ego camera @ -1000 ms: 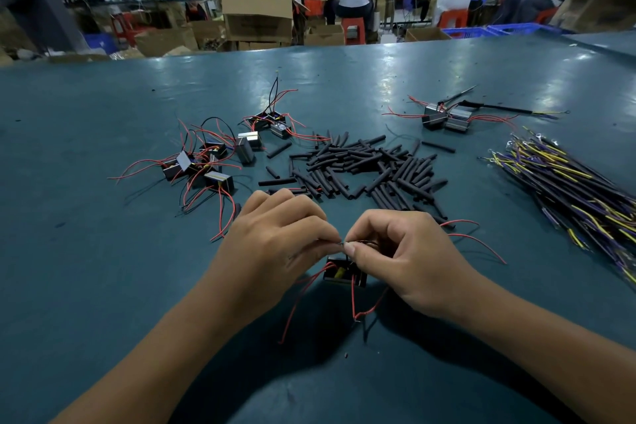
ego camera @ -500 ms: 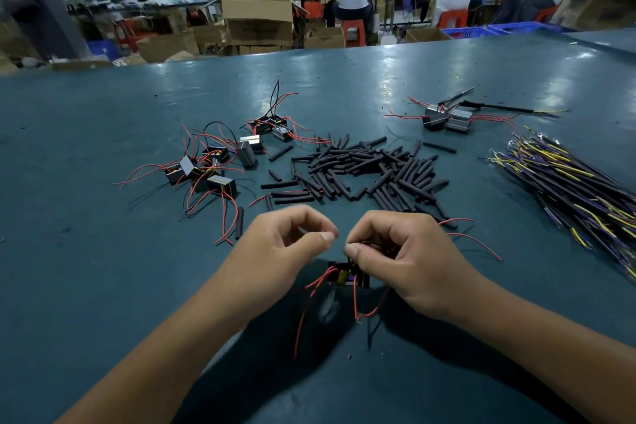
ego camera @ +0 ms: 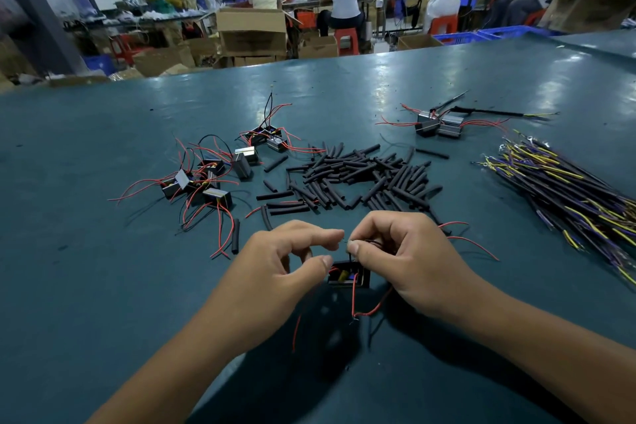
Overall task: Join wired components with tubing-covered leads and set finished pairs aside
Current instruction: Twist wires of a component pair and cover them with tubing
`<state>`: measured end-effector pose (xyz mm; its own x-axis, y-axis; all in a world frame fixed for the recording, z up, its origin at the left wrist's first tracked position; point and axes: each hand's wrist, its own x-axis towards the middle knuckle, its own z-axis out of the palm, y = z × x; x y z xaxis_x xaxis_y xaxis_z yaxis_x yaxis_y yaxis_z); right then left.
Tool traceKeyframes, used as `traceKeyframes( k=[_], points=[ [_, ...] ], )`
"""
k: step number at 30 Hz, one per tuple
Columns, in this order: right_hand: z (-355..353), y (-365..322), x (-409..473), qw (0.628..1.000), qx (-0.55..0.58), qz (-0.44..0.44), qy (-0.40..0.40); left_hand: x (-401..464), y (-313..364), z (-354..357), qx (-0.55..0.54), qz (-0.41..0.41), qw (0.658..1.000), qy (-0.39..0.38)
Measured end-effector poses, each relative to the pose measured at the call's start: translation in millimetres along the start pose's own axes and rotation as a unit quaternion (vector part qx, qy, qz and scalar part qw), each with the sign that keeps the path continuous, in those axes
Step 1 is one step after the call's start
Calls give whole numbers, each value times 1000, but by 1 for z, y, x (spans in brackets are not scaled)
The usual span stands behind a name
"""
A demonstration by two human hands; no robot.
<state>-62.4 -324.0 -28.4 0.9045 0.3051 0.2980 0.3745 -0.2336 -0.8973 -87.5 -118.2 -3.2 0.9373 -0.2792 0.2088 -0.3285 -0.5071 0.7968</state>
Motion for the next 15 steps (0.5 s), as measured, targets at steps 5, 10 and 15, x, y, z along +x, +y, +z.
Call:
traceKeyframes(
  k=[5,10,15],
  points=[
    [-1,0,2,999,2,7,36,-4,8,3,-8,-13,999,-41],
    [0,-2,3,998,18,18,56,-8,11,5,31,-3,996,-87],
    [-1,-2,4,997,25,33,65,-13,13,11,80,-21,981,-173]
  ],
)
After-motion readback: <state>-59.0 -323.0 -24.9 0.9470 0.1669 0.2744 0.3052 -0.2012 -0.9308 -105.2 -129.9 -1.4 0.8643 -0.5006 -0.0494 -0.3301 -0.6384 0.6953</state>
